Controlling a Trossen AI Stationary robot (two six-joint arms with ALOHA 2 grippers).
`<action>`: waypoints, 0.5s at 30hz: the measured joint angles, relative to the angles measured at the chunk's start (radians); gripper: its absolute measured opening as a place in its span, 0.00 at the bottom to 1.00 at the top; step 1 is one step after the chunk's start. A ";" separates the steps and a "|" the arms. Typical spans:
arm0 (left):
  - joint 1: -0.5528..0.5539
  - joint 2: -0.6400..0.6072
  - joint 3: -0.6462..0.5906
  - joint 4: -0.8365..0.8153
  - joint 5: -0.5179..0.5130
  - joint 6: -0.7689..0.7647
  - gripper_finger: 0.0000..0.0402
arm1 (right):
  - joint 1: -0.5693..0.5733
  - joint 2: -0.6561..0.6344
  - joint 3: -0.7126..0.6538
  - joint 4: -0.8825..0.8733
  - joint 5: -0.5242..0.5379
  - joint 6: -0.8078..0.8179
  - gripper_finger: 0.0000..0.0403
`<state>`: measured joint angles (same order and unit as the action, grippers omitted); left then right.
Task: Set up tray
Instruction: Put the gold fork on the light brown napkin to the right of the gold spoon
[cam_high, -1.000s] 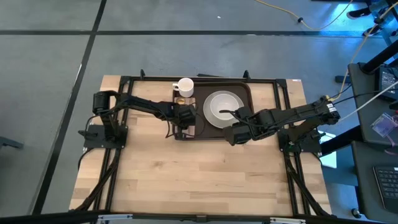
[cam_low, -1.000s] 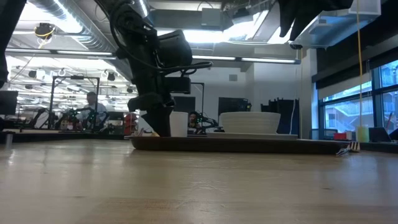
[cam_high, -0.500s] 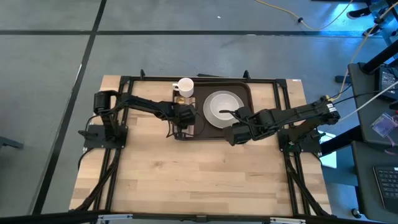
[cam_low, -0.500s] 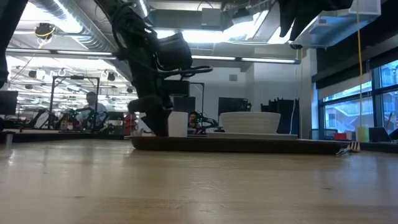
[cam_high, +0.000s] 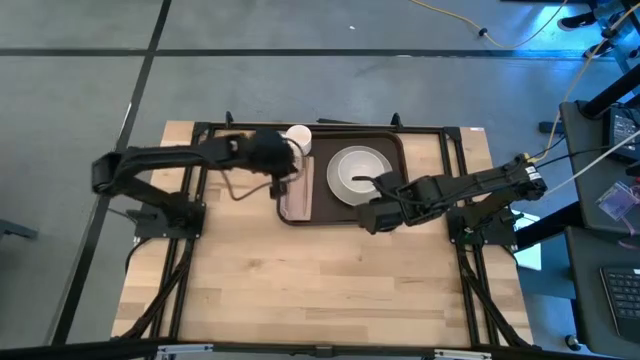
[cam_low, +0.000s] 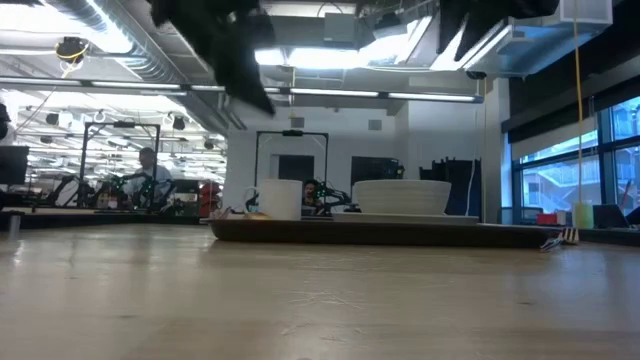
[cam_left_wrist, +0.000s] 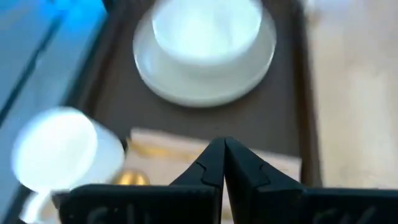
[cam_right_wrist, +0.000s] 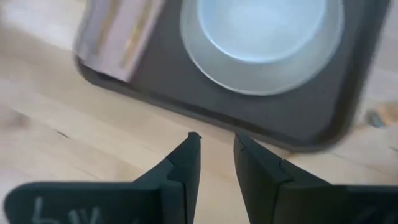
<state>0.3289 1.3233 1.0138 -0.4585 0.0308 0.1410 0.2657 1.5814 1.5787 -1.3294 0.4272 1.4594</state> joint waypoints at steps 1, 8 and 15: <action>0.011 -0.035 0.000 0.013 0.015 0.000 0.01 | -0.002 0.000 0.000 0.012 0.009 -0.023 0.25; 0.070 -0.209 0.001 0.048 0.055 0.001 0.01 | 0.015 0.012 -0.018 -0.243 -0.124 0.520 0.25; 0.119 -0.245 0.001 0.057 0.058 0.019 0.01 | 0.047 0.015 -0.145 -0.223 -0.168 0.714 0.25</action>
<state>0.4474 1.0783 1.0145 -0.4015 0.0884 0.1595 0.3131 1.5963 1.4333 -1.5524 0.2589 2.1739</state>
